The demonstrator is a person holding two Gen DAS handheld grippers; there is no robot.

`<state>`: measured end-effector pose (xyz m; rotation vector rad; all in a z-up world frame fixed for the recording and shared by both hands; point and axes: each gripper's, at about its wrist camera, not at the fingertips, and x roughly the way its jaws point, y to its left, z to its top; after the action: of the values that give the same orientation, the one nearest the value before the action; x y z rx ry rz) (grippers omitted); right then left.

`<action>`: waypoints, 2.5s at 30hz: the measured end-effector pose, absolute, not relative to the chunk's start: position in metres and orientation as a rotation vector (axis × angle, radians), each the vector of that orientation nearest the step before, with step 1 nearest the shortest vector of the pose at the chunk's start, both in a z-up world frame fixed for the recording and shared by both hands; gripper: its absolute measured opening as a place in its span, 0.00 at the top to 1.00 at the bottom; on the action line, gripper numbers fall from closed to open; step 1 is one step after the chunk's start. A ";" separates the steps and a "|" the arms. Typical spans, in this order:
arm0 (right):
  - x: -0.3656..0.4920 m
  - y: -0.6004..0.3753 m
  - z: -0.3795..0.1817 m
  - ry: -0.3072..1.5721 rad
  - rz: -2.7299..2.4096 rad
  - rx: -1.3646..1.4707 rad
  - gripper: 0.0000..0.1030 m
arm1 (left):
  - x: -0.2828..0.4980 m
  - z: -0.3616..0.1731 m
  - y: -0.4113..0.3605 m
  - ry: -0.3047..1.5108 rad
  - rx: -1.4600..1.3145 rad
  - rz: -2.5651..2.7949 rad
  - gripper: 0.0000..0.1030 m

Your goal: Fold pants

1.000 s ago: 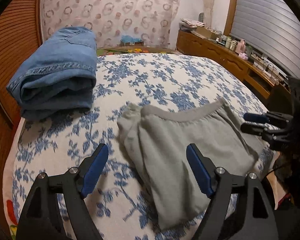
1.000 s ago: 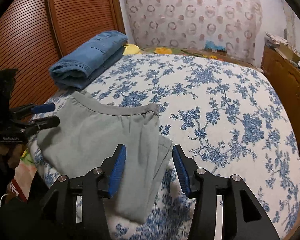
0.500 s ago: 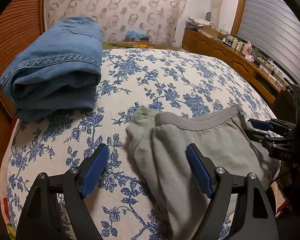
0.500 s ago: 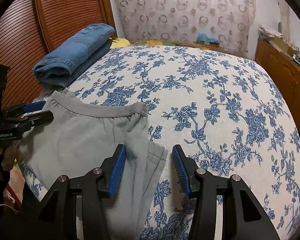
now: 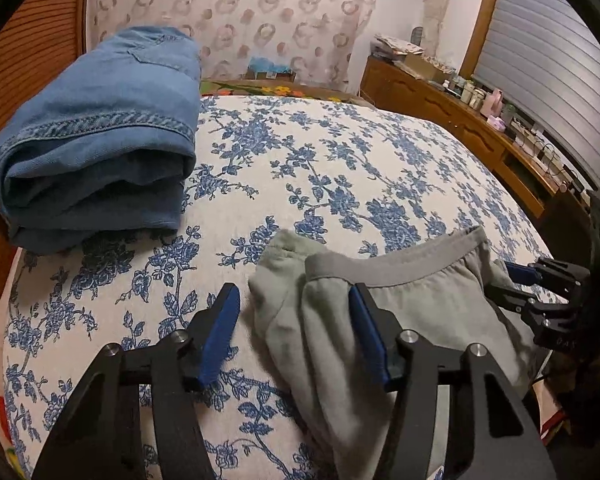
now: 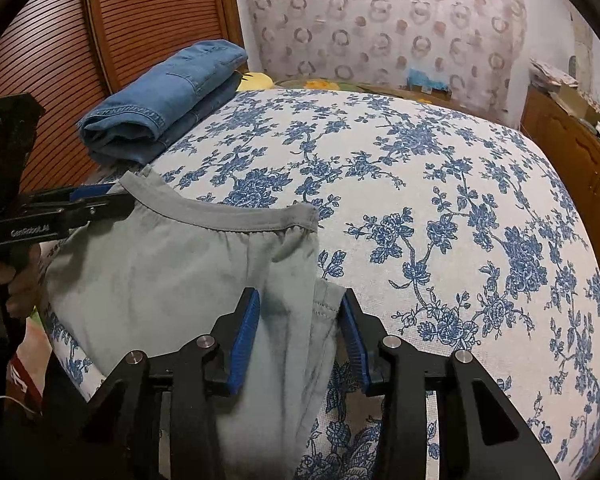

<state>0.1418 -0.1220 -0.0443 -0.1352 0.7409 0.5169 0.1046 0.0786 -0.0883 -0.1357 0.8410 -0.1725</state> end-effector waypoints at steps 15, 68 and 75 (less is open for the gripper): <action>0.137 -0.120 -0.045 0.724 0.567 -0.143 0.87 | 0.102 -0.090 0.076 0.838 -0.181 -0.233 0.83; 0.176 -0.100 0.062 0.419 0.653 -0.231 0.88 | 0.095 0.030 0.090 0.479 -0.125 -0.170 0.87; 0.209 -0.074 0.079 0.385 0.689 -0.290 0.88 | 0.112 0.039 0.117 0.463 -0.130 -0.117 0.87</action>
<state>0.2094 -0.0740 0.0786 -0.2899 0.3850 0.6892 0.1124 0.1166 0.0394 -0.1303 0.4634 -0.1174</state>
